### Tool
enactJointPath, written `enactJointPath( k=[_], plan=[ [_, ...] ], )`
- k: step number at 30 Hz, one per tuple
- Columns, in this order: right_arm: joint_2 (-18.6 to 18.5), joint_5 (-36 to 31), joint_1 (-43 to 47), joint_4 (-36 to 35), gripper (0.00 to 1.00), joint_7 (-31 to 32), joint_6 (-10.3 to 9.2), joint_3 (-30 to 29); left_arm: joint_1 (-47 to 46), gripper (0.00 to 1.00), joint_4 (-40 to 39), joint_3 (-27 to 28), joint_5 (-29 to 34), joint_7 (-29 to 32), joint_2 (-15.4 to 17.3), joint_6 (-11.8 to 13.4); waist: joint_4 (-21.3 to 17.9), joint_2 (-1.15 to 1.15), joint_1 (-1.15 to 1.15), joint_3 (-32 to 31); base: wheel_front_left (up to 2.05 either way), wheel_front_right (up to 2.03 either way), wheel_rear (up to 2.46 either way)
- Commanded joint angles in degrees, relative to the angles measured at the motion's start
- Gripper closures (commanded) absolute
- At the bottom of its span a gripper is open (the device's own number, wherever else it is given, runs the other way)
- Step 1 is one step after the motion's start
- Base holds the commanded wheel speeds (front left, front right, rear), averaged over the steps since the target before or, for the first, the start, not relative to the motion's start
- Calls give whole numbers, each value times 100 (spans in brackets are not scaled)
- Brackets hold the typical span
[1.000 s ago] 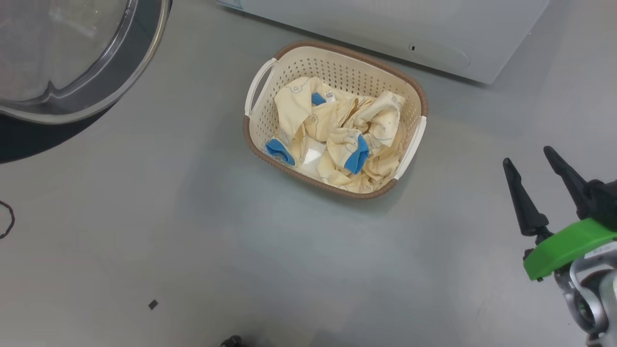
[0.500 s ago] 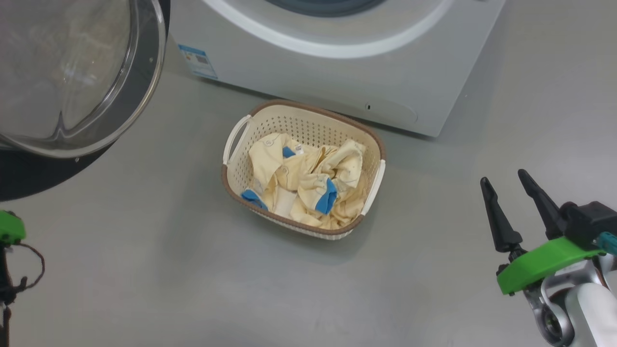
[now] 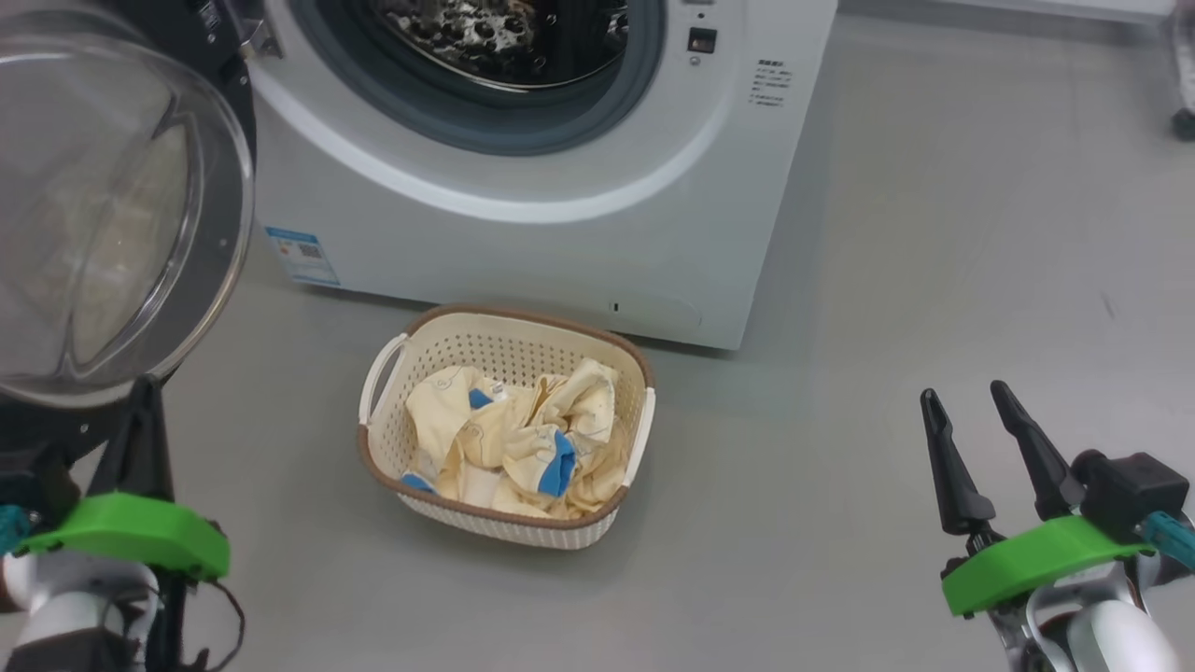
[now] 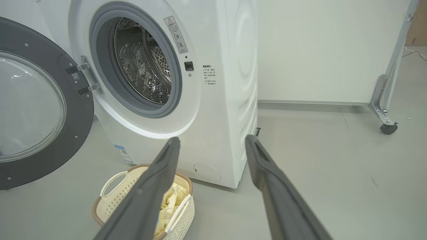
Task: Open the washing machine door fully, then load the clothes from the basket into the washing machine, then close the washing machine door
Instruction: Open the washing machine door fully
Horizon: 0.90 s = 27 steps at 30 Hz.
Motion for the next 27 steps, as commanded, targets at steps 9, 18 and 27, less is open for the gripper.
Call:
enactJointPath(
  k=[9, 18, 27],
  plan=[
    [140, -60, 121, -406, 0, -109, -15, -31, 773, 100, -1338, -213, 79, 253, -262, 208, -674, -1, 1, -386, 0, 0, 0],
    [217, -103, 224, -487, 0, -106, -15, -3, 1207, 100, -1791, -490, 80, 247, -500, 271, -969, -1, 1, -439, 0, 0, 0],
    [259, -158, 203, -501, 0, -108, -15, 31, 1394, 0, -1893, -582, -77, 64, -560, 127, -1125, -1, 1, -413, 0, 0, 0]
  ],
)
